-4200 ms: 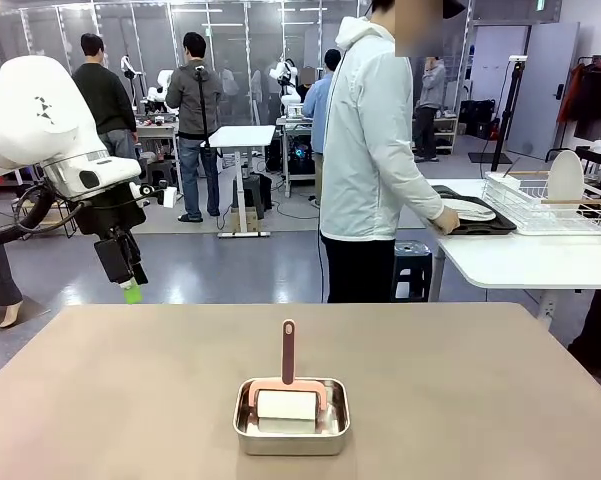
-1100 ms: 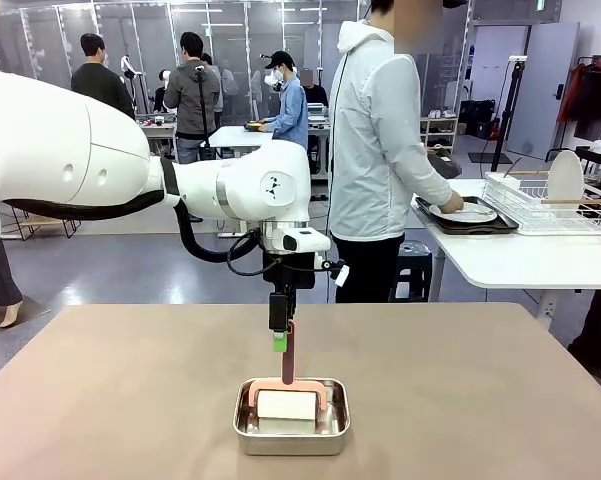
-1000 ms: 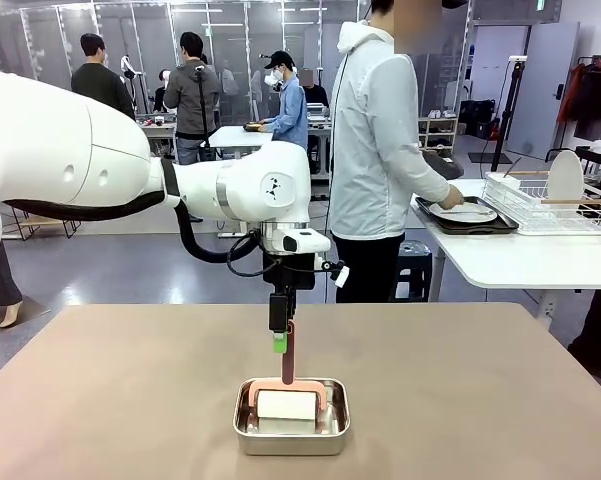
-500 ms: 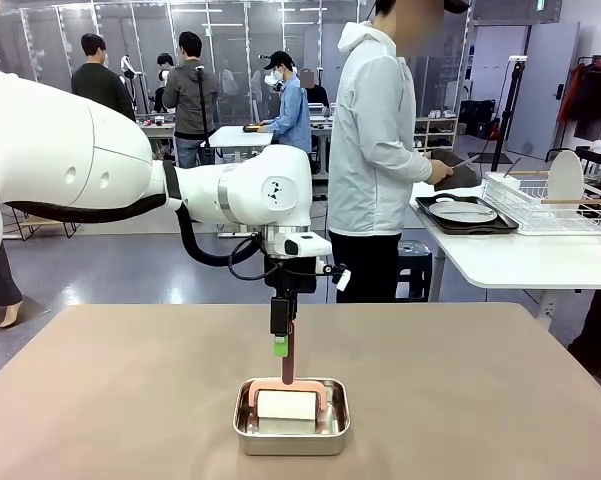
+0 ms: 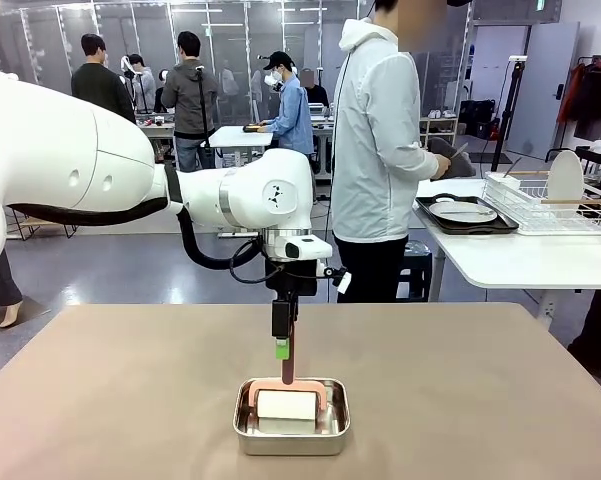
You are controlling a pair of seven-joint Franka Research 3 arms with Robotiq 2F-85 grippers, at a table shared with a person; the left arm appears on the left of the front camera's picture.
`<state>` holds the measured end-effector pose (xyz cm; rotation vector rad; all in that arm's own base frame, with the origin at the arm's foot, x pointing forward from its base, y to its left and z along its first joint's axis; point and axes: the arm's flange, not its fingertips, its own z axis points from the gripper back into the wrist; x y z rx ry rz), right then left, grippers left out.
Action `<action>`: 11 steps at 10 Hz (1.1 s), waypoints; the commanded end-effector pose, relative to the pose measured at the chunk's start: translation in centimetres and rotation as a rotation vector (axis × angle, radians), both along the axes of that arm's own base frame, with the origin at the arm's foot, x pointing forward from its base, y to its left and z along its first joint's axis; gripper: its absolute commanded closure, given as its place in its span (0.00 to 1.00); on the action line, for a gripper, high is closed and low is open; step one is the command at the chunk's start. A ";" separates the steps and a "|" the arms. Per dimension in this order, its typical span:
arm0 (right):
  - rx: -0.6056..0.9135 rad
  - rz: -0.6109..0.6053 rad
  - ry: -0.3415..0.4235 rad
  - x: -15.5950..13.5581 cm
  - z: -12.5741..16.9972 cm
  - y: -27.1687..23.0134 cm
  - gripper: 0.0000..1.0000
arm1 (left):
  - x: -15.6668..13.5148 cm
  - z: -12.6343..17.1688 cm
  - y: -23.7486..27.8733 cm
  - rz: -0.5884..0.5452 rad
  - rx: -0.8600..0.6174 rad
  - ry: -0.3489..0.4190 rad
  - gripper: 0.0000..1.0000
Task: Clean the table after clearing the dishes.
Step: When the right (or left) Handle tray is removed, use the right hand (or left hand) to clean the right (or left) side of the table with the Lint Roller.
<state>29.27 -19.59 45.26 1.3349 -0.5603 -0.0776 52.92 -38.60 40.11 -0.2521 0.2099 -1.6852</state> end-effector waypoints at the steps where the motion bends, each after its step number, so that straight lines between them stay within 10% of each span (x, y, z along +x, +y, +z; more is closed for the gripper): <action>1: 0.002 0.006 -0.008 -0.1 0.2 0.2 0.00 | -0.5 -0.3 0.1 0.025 -0.029 -0.002 0.11; 11: 0.002 0.006 -0.008 -0.1 0.2 0.2 0.00 | -0.4 -0.1 0.2 0.043 -0.040 0.017 1.00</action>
